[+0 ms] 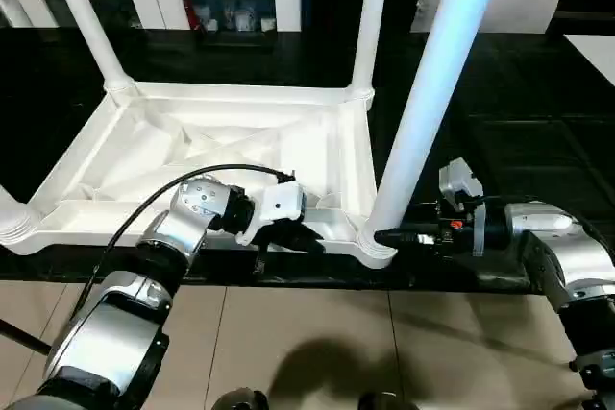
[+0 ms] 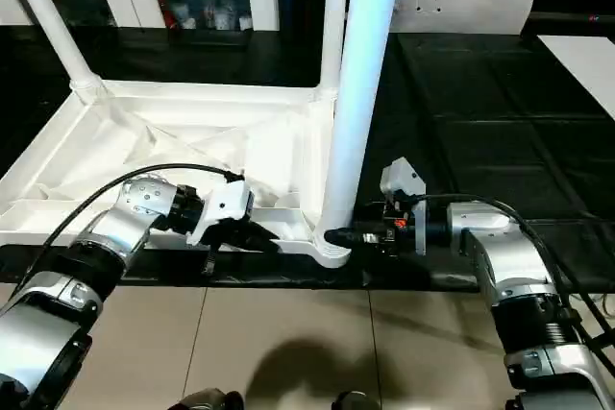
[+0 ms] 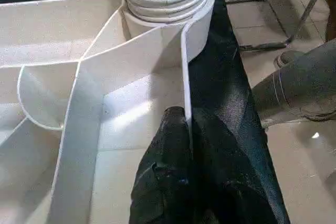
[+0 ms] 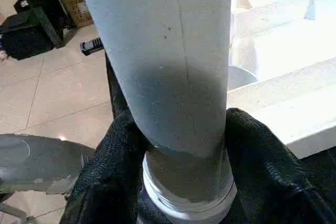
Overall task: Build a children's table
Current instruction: Rotate leg to tighten
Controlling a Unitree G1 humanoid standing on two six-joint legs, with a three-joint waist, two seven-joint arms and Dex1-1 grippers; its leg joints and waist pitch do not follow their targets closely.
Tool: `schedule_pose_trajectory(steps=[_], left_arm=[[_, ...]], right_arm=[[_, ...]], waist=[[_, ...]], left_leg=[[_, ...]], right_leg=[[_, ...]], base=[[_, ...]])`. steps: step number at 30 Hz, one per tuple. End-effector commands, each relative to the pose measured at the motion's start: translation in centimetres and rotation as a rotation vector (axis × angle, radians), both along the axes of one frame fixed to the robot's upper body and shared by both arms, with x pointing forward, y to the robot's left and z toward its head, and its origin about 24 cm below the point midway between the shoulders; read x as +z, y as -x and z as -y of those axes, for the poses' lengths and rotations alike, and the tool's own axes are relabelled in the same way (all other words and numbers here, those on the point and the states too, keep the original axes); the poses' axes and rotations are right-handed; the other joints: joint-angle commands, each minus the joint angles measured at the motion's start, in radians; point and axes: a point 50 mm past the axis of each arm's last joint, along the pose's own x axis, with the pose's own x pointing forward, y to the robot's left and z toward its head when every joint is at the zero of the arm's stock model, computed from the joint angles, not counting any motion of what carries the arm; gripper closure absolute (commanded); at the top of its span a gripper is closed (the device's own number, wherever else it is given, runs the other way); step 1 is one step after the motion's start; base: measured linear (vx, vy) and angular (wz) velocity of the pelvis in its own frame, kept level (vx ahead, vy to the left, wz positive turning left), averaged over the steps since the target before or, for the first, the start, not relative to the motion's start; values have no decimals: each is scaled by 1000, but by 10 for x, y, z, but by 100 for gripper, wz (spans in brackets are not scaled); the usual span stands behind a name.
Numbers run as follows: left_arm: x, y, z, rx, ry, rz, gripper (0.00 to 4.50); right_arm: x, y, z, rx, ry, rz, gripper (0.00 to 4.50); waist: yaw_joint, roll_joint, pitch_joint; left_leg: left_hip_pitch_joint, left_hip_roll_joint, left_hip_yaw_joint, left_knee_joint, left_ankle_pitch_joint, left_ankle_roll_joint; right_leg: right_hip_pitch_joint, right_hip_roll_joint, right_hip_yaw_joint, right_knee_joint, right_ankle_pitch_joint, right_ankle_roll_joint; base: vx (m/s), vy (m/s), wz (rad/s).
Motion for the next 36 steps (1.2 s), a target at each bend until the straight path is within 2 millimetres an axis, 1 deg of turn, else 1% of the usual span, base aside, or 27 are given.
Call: schedule_pose_trajectory(steps=[1, 6, 9, 10, 12, 14, 15, 16, 18, 19, 20, 21, 22, 23, 24, 25, 26, 27, 28, 29, 30, 31, 32, 33, 34, 35, 36], left_arm=[[-7, 2, -1, 63, 95, -33, 450], [-5, 0, 0, 70, 91, -23, 450], [-2, -2, 2, 83, 95, -22, 450], [-1, -3, 4, 88, 101, -22, 450], [1, -4, 6, 95, 109, -25, 450], [3, -6, 10, 109, 118, -22, 450], [4, -9, 13, 134, 112, -16, 450], [5, -11, 15, 153, 105, -9, 450], [6, -14, 18, 185, 104, -2, 450], [11, -18, 27, 235, 132, -6, 450], [13, -20, 32, 257, 142, -9, 450], [13, -20, 32, 257, 142, -9, 450], [17, -24, 43, 300, 148, -3, 450], [17, -24, 43, 300, 148, -3, 450], [18, -27, 47, 329, 149, -2, 450], [18, -27, 47, 329, 149, -2, 450], [19, -27, 48, 338, 151, -1, 450], [23, -33, 60, 413, 170, 8, 450], [24, -34, 63, 431, 175, 11, 450], [26, -36, 69, 460, 180, 29, 450], [26, -36, 69, 460, 180, 29, 450], [27, -37, 73, 468, 174, 54, 450], [27, -38, 73, 466, 163, 68, 450], [27, -38, 73, 466, 163, 68, 450], [27, -38, 72, 469, 151, 81, 450], [27, -39, 70, 469, 141, 89, 450], [26, -39, 67, 464, 131, 94, 450]], right_arm=[[1, 5, -8, 94, -34, -20, 251], [-1, 10, -11, 109, -59, -49, 254], [-2, 14, -14, 115, -89, -65, 254], [-2, 16, -16, 110, -109, -73, 254], [-3, 19, -19, 100, -127, -80, 254], [-6, 22, -23, 69, -154, -96, 254], [-9, 24, -27, 41, -145, -103, 254], [-12, 25, -30, 15, -133, -106, 254], [-16, 24, -35, -41, -113, -103, 254], [-22, 16, -45, -192, -89, -80, 254], [-24, 12, -51, -268, -78, -67, 255], [-24, 12, -51, -268, -78, -67, 255], [-26, 3, -64, -409, -73, -57, 255], [-26, 3, -64, -409, -73, -57, 255], [-25, -2, -69, -467, -76, -57, 255], [-25, -2, -69, -467, -76, -57, 256], [-25, -3, -71, -487, -79, -57, 256], [-20, -18, -88, -637, -113, -62, 256], [-18, -21, -93, -670, -122, -65, 256], [-13, -27, -105, -722, -165, -77, 256], [-13, -27, -105, -722, -165, -77, 256], [-9, -29, -113, -724, -218, -96, 221], [-9, -29, -114, -718, -210, -80, 221], [-9, -29, -114, -718, -210, -80, 184], [-10, -28, -113, -719, -201, -74, 180], [-11, -27, -110, -727, -197, -69, 180], [-13, -25, -101, -734, -178, -48, 175]], waist=[[-6, -30, -61], [-6, -31, -60], [-3, -31, -60], [-1, -29, -59], [1, -29, -59], [4, -29, -58], [5, -27, -56], [5, -28, -57], [2, -28, -53], [-5, -26, -48], [-17, -25, -45], [-25, -25, -43], [-35, -28, -43], [-46, -27, -42], [-55, -23, -40], [-61, -23, -38], [-67, -20, -40], [-70, -19, -41], [-83, -14, -44], [-91, -18, -46], [-96, -15, -49], [-96, -14, -51], [-100, -17, -54], [-99, -17, -55], [-95, -18, -55], [-92, -18, -57], [-89, -18, -57]], left_leg=[[27, 55, -20, -75, -254, 88], [28, 55, -19, -76, -264, 86], [30, 57, -18, -77, -257, 88], [29, 57, -19, -77, -254, 89], [30, 57, -19, -78, -261, 87], [32, 58, -19, -81, -264, 83], [31, 57, -20, -82, -270, 77], [31, 57, -19, -82, -271, 74], [32, 57, -22, -86, -293, 62], [33, 54, -24, -89, -326, 45], [33, 49, -30, -92, -364, 19], [36, 47, -32, -91, -385, 2], [39, 43, -38, -89, -413, -12], [42, 40, -43, -89, -442, -19], [44, 41, -48, -90, -465, -16], [40, 44, -48, -94, -475, -17], [44, 44, -50, -98, -502, -20], [46, 45, -50, -99, -507, -20], [45, 42, -49, -99, -518, -32], [34, 42, -55, -103, -516, -38], [33, 42, -55, -104, -511, -40], [40, 45, -51, -104, -496, -31], [35, 44, -45, -103, -468, -13], [30, 44, -43, -104, -443, -4], [27, 44, -37, -102, -403, 17], [29, 44, -33, -99, -371, 35], [24, 43, -30, -97, -339, 51]], right_leg=[[40, -50, 28, -73, -391, -208], [38, -51, 29, -76, -407, -203], [37, -50, 31, -75, -392, -208], [37, -50, 31, -74, -386, -212], [37, -52, 32, -76, -398, -209], [35, -51, 32, -78, -411, -200], [34, -51, 33, -79, -424, -195], [34, -52, 33, -80, -428, -191], [32, -52, 33, -84, -465, -178], [27, -53, 33, -90, -520, -163], [24, -54, 29, -95, -588, -142], [19, -53, 27, -97, -623, -129], [18, -55, 23, -107, -686, -100], [12, -54, 18, -115, -733, -78], [14, -54, 16, -120, -736, -67], [14, -52, 17, -119, -720, -69], [13, -49, 14, -120, -697, -74], [13, -50, 14, -120, -676, -80], [6, -49, 17, -116, -644, -101], [18, -49, 12, -112, -620, -102], [19, -50, 13, -109, -598, -109], [16, -49, 18, -112, -533, -124], [20, -49, 23, -108, -456, -153], [26, -51, 24, -105, -425, -162], [28, -51, 27, -103, -382, -175], [29, -51, 30, -100, -345, -191], [34, -53, 30, -99, -330, -197]], base=[[0, 0, 0], [0, 0, 0], [0, 0, 0], [0, 0, 0], [0, 0, 0], [0, 0, 0], [0, 0, 0], [0, 0, 0], [0, 0, 0], [0, 0, 0], [0, 0, 0], [0, 0, 0], [0, 0, 0], [0, 0, 0], [0, 0, 0], [0, 0, 0], [0, 0, 0], [0, 0, 0], [0, 0, 0], [0, 0, 0], [0, 0, 0], [0, 0, 0], [0, 0, 0], [0, 0, 0], [0, 0, 0], [0, 0, 0], [0, 0, 0]])
